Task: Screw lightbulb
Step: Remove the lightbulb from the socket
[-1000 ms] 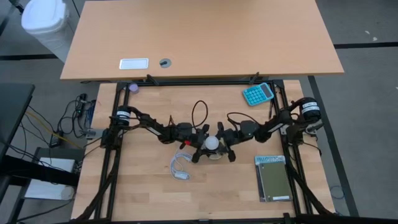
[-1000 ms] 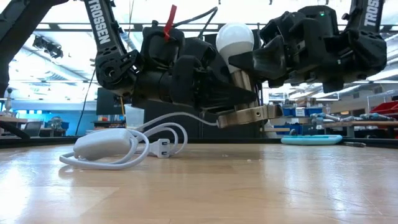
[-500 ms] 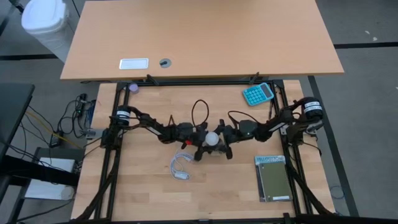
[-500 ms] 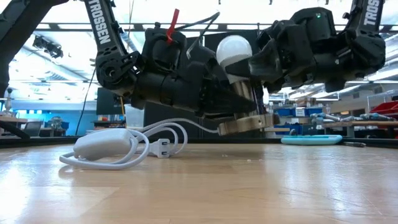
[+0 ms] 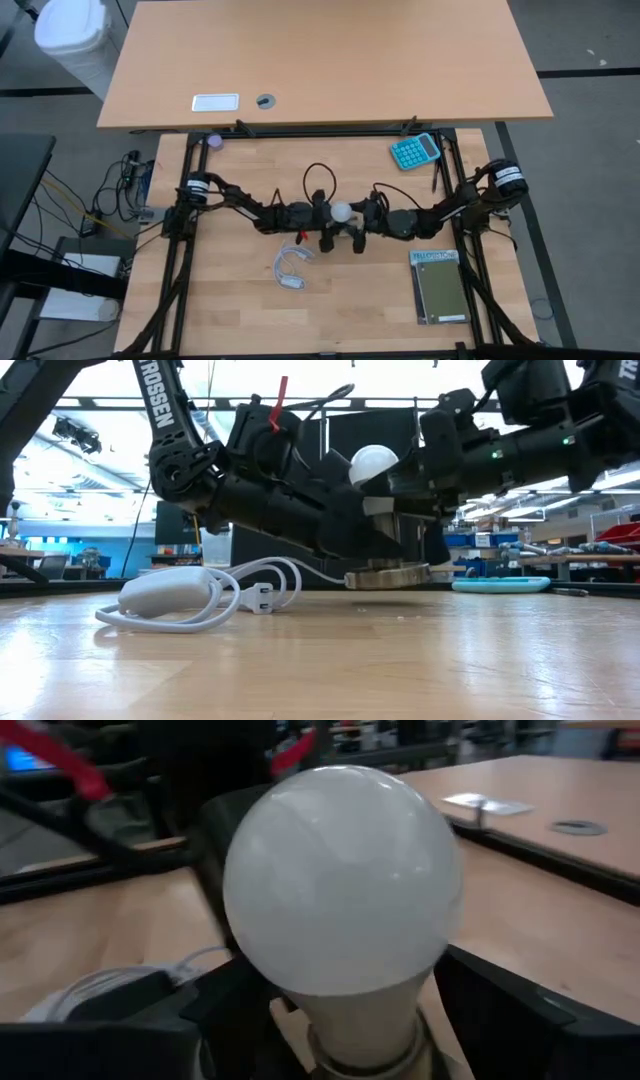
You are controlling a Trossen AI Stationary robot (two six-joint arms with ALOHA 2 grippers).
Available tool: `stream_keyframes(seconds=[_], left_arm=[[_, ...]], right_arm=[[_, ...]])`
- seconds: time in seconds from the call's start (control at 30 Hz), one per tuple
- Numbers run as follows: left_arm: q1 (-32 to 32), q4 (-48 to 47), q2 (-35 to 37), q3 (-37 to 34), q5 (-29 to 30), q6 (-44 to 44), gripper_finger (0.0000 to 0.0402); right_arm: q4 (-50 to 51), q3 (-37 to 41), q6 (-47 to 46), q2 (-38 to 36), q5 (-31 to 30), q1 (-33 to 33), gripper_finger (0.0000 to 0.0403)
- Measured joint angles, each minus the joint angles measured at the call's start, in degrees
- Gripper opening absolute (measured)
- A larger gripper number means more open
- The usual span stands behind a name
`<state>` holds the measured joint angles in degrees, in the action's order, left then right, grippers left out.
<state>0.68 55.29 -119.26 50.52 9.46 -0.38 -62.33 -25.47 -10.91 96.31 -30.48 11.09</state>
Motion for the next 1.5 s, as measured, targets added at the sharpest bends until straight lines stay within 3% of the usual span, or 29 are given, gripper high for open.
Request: stream_keyframes(seconds=[0.1, 0.27, 0.5, 0.7, 1.03, 1.27, 1.5], left_arm=[[0.64, -0.03, 0.02, 0.0, 4.12, -0.03, 0.0195], [1.49, -1.67, 0.02, 0.61, 10.0, -0.26, 0.0195], [2.47, -11.33, 0.07, 5.29, 13.82, -0.16, 0.0195], [2.72, -12.2, 0.07, 6.16, 15.94, -0.47, 0.0195], [2.9, -12.79, 0.07, 6.16, 16.32, -1.84, 0.0195], [2.85, -12.88, 0.09, 6.16, 15.36, -1.85, 0.0195], [2.66, -13.33, 0.12, 5.99, 10.84, 0.28, 0.0195]], right_arm=[[0.02, 0.0, -0.6, 0.0, -4.58, 1.44, 0.0274], [6.65, -2.48, -6.26, 0.08, -7.28, 1.94, 0.0272], [11.49, -5.48, -5.36, 0.13, -11.27, 2.88, 0.0272], [12.5, -5.53, -5.44, 0.13, -13.01, 3.35, 0.0264], [13.49, -5.53, -4.9, 0.18, -13.4, 3.39, 0.02], [13.49, -5.51, -4.06, 0.2, -13.21, 3.39, 0.0196], [13.79, -5.31, -2.89, 0.2, -12.22, 3.44, 0.0194]])
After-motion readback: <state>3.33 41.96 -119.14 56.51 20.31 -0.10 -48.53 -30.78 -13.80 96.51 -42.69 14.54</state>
